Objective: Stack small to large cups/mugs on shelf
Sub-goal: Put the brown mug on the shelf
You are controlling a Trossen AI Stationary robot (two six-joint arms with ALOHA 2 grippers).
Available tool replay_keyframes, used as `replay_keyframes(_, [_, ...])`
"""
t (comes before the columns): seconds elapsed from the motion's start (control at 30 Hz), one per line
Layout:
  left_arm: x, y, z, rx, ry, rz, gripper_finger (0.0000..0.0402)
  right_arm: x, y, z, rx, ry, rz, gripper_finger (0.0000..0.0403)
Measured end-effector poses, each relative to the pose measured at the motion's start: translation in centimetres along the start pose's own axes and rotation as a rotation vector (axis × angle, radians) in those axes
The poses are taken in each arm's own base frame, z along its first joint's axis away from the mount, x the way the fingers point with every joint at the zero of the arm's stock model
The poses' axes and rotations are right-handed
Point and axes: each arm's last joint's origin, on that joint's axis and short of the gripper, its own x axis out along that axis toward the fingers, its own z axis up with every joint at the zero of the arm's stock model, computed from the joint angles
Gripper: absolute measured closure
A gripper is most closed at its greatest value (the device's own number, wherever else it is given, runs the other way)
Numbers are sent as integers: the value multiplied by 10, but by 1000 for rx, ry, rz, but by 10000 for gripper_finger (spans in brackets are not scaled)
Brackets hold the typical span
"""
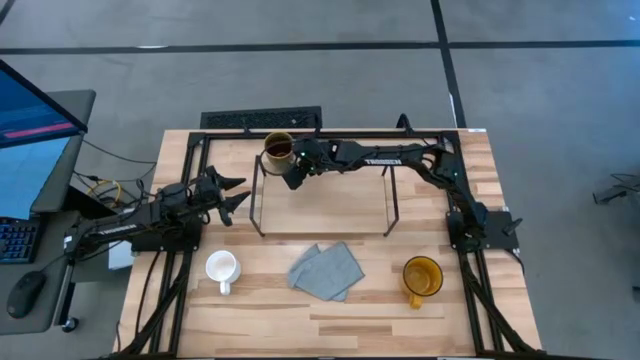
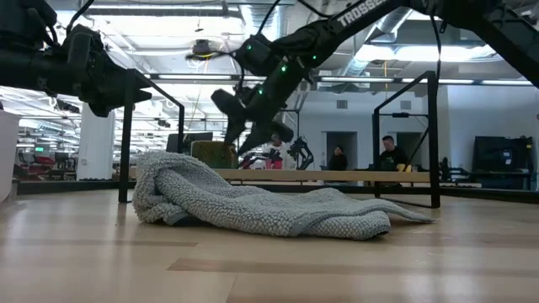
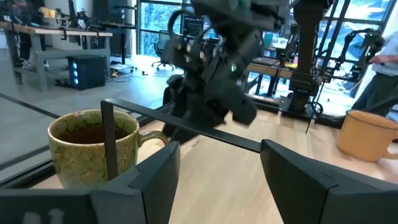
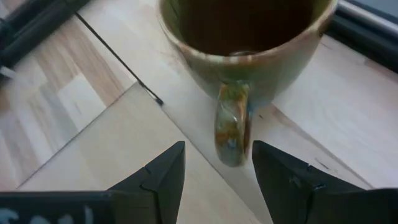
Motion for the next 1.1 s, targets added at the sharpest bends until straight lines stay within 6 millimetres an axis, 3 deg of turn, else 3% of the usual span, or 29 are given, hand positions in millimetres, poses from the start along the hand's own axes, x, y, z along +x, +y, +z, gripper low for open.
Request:
replay_keyframes(0.4, [0, 0, 0, -35, 0, -1, 187, 6, 1, 3, 6, -49, 20, 193])
replay_keyframes(0.83, [0, 0, 0, -35, 0, -1, 187, 7, -20, 9, 37, -36, -17, 193])
replay_keyframes(1.1, [0, 0, 0, -35, 0, -1, 187, 7, -22, 12, 42, -46, 9, 193])
